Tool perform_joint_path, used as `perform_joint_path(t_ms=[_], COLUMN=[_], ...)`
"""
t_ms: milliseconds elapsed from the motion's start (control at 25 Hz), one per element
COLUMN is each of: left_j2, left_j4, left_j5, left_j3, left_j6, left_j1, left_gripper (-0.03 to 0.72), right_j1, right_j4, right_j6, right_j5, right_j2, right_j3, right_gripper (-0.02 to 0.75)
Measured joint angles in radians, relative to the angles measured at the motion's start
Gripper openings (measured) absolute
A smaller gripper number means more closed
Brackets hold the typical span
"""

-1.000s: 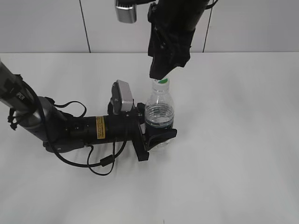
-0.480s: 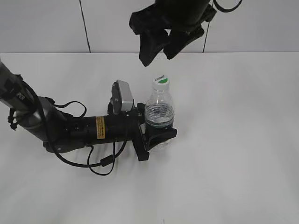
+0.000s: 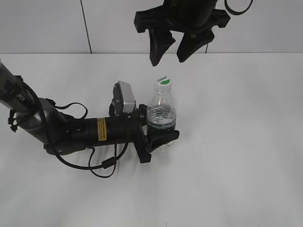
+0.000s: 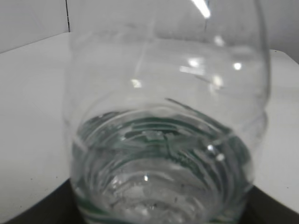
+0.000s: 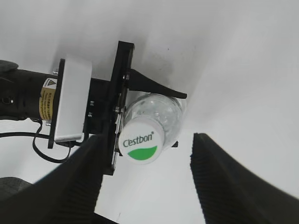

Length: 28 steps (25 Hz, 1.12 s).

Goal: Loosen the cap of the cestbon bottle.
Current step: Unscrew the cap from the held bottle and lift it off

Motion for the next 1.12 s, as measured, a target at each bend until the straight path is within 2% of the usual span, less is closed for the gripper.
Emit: perform_joint_path(t_ms=[280,1120], left_j2=[0.0,0.0], left_j4=[-0.001,-0.002], left_j5=[0.0,-0.001], left_j3=[0.0,0.0], left_j6=[0.0,0.0], left_j1=[0.0,0.0], left_gripper=[0.403,0.403], right_j1=[0.0,0.0], right_j4=[0.039,0.034], right_j6=[-0.007,-0.053], right_j5=[-0.001,-0.001], right_j2=[0.056,0.082], right_j3=[0.0,0.023], right_gripper=[0.452,0.452])
